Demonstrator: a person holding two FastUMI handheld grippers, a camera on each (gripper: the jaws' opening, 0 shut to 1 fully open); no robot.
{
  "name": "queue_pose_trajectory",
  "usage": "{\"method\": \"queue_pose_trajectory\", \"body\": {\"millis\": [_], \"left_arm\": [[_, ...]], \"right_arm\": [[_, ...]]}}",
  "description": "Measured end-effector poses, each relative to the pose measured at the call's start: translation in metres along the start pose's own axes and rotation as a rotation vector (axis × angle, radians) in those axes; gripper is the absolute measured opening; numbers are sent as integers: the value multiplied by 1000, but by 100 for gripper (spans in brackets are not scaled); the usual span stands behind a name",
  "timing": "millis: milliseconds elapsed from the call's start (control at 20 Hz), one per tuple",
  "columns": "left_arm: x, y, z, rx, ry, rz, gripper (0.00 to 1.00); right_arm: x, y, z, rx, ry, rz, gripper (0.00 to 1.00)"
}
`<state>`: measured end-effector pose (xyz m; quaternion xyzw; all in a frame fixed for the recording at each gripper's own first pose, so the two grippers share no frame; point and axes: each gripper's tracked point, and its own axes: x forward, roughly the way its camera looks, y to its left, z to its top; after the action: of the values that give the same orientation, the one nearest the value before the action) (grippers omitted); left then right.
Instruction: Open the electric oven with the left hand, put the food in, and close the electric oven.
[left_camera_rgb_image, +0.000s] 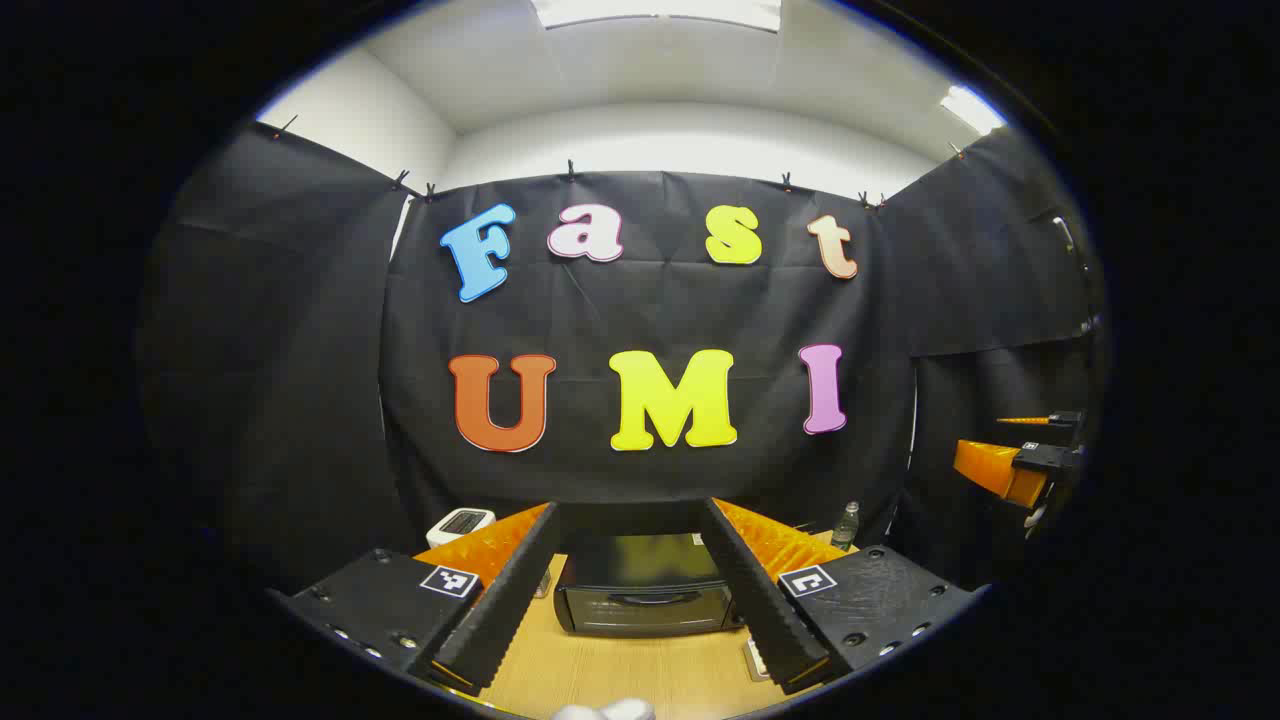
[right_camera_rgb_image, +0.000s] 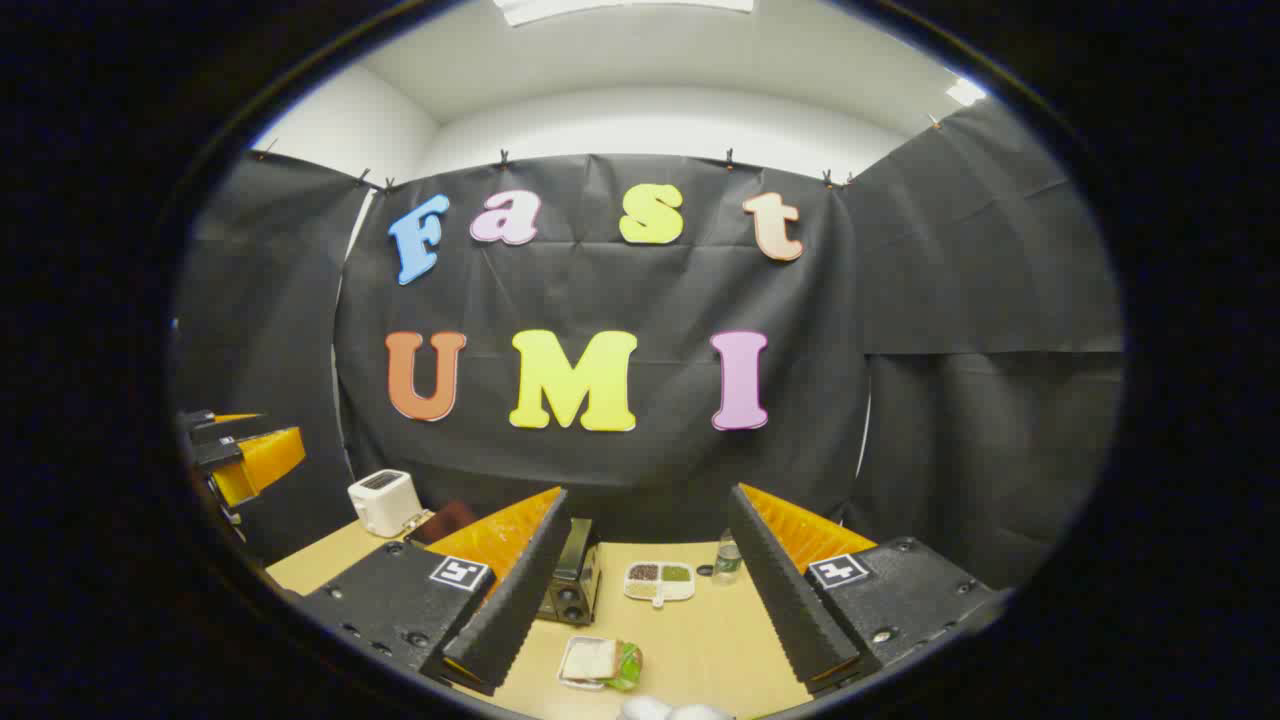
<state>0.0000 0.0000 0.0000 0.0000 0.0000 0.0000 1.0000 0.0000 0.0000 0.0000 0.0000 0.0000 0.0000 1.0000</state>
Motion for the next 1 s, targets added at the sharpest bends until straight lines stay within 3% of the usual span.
{"method": "queue_pose_trajectory", "body": {"millis": [100, 150, 1000], "left_arm": [[1, 0, 5, 10, -9, 9, 93], [2, 0, 5, 14, -11, 11, 93], [20, -2, -8, 32, 0, 21, 93]], "right_arm": [[1, -2, 0, -1, -1, 2, 100], [3, -3, -1, -1, 0, 1, 95], [17, -18, -4, 16, -12, -13, 95]]}}
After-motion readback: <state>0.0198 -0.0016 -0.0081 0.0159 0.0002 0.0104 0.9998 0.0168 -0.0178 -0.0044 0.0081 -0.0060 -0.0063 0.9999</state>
